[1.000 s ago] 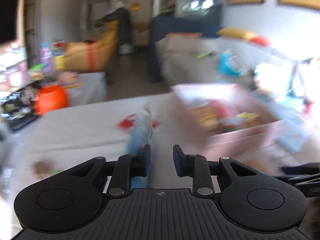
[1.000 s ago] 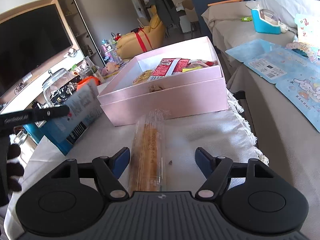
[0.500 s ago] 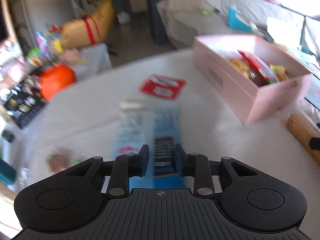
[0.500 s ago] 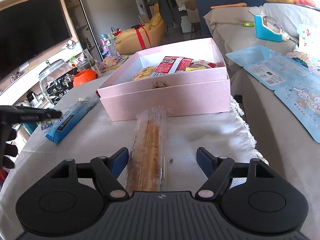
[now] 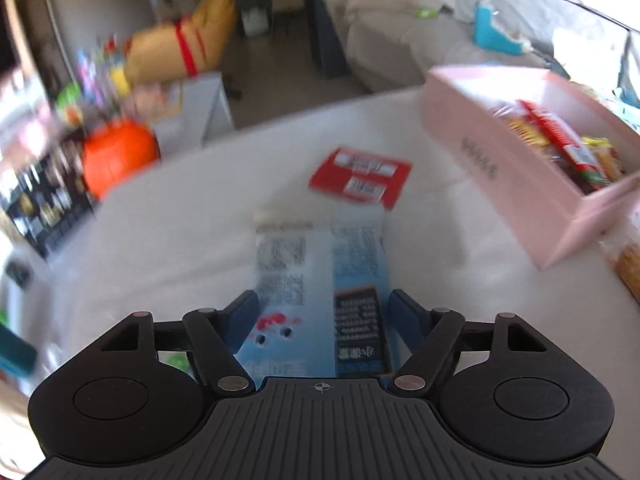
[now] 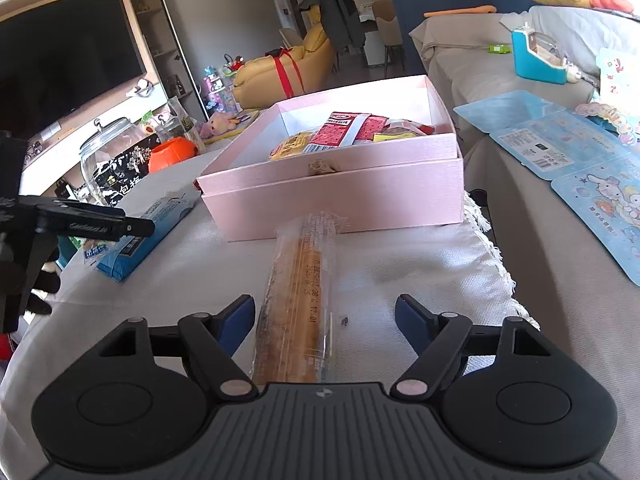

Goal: Organize snacks
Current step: 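Carry both packets over the pink box and open both tools to release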

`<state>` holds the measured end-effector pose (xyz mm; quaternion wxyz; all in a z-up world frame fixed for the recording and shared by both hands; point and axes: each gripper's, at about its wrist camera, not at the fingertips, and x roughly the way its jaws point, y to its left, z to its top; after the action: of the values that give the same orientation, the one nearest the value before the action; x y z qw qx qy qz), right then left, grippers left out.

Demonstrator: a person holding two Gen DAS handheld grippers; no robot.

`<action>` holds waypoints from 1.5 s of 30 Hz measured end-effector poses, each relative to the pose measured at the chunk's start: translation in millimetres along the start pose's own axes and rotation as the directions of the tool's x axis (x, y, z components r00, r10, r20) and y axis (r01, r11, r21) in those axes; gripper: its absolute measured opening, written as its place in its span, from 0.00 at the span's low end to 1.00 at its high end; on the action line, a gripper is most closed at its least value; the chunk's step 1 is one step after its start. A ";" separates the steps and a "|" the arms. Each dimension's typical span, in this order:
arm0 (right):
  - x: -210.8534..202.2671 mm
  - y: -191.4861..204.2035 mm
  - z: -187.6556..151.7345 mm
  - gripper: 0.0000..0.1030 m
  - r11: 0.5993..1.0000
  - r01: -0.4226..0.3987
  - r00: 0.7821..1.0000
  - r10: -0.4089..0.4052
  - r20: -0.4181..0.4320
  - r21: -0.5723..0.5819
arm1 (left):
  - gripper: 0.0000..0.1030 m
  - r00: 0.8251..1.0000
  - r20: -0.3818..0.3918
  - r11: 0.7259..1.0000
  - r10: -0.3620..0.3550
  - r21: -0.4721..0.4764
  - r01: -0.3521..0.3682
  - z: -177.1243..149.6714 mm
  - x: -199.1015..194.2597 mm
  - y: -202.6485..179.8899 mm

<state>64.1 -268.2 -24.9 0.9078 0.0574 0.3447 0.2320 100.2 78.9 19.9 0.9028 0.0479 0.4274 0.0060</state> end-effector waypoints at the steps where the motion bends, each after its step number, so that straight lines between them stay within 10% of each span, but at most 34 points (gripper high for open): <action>1: 0.3 0.3 0.1 0.79 1.000 0.002 1.000 -0.002 -0.002 -0.007 | 0.90 1.000 -0.020 1.000 -0.005 -0.014 0.005 1.9 6.6 4.2; 10: 8.7 26.6 -1.8 0.84 0.982 0.088 0.994 -0.096 -0.042 -0.165 | 0.86 0.998 -0.043 0.992 -0.037 -0.125 0.031 9.9 8.5 12.8; 15: -0.6 33.2 -1.7 0.33 0.972 0.062 0.995 -0.078 -0.060 -0.228 | 0.86 0.994 -0.013 0.990 -0.109 -0.088 0.107 -22.5 -35.9 -13.3; 18: -10.6 34.8 0.2 0.30 0.970 0.016 0.995 -0.039 -0.094 -0.241 | 0.86 0.985 0.007 0.983 -0.171 -0.069 0.172 -41.5 -70.1 -32.2; 23: -44.0 39.9 21.9 0.29 0.968 -0.040 0.998 0.029 -0.048 -0.246 | 0.86 0.946 0.141 0.953 -0.291 -0.048 0.300 -21.1 -130.2 -55.4; 27: -89.5 43.1 86.8 0.29 0.969 -0.051 0.989 0.083 0.124 -0.240 | 0.87 0.882 0.325 0.929 -0.340 -0.026 0.368 31.2 -165.4 -66.2; 35: -89.6 36.1 210.1 0.29 0.978 0.010 0.967 0.043 0.253 -0.207 | 0.88 0.807 0.420 0.891 -0.416 0.008 0.455 110.6 -123.7 -101.2; 41: 6.1 6.2 237.1 0.34 0.997 -0.029 0.998 0.034 0.056 -0.074 | 0.87 0.917 0.221 0.935 -0.333 -0.049 0.352 105.9 13.9 -130.5; 45: 64.1 -24.3 217.1 0.41 1.000 0.003 0.996 -0.004 -0.084 -0.014 | 0.83 0.900 0.197 0.916 -0.389 -0.025 0.401 90.3 13.4 -124.0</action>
<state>257.1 -248.1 94.4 0.8933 0.0409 0.3810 0.2350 174.8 -51.2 55.2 0.9224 -0.0690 0.3409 -0.1679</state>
